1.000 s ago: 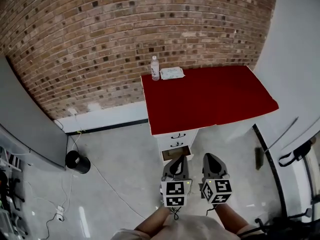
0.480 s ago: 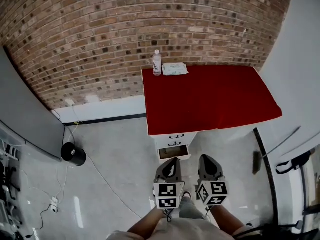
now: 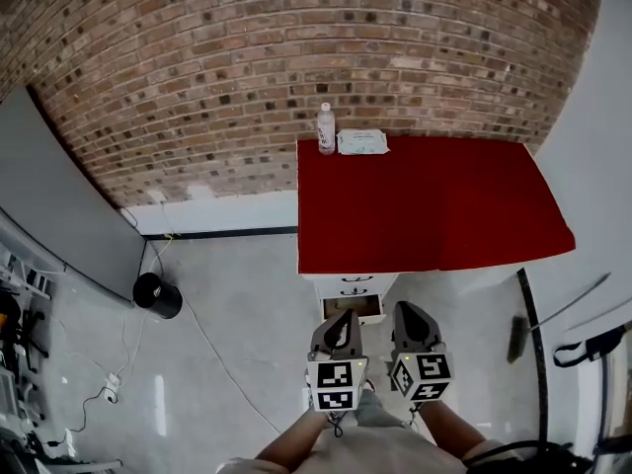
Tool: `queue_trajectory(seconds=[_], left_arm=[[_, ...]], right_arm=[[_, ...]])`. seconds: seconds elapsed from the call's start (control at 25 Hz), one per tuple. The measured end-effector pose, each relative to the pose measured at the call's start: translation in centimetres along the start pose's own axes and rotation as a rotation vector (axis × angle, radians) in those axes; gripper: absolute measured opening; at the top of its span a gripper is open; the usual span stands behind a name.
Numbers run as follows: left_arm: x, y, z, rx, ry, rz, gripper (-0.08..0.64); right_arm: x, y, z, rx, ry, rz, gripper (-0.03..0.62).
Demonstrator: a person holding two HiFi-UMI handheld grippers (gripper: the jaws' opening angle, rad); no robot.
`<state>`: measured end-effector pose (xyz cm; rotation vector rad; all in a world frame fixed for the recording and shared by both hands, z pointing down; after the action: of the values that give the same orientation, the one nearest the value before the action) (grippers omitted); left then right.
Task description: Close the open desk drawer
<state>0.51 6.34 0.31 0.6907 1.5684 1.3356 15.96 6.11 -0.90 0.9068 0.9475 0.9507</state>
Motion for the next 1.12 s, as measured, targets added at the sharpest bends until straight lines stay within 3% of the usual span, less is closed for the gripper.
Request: queue_trajectory(seconds=[0.24,0.44,0.76,1.12], left_arm=[[-1.4,2.7,0.1,0.050,-0.045,-0.055,0.000],[-3.7,7.5,-0.7,0.074,-0.075,-0.111,0.000],[-11.3,22.6,-1.1,0.160,-0.131,-0.129,0.000],[-20.7,40.7,-1.6,0.147,-0.124,-0.119,0.000]], right_arm=[[-1.8,1.6,2.5,-0.027,-0.003,-0.049,-0.002],[-4.2,5.7,5.8,-0.027,0.010,-0.106,-0.002],[-10.4,20.0,14.2,-0.012,0.035,-0.169,-0.002],[-18.9,35.5,21.8,0.033,0.017,-0.140,-0.002]])
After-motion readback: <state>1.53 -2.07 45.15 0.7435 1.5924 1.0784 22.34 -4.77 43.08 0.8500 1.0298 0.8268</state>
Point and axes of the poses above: the fingertips, and each gripper's own axes: x backward along the fingers, z to its right, y out of its underside, the point moved 8 cm from there along x, backward along the fingers, and after that the axes turned 12 degrees about -x, right-handed, at the moved point
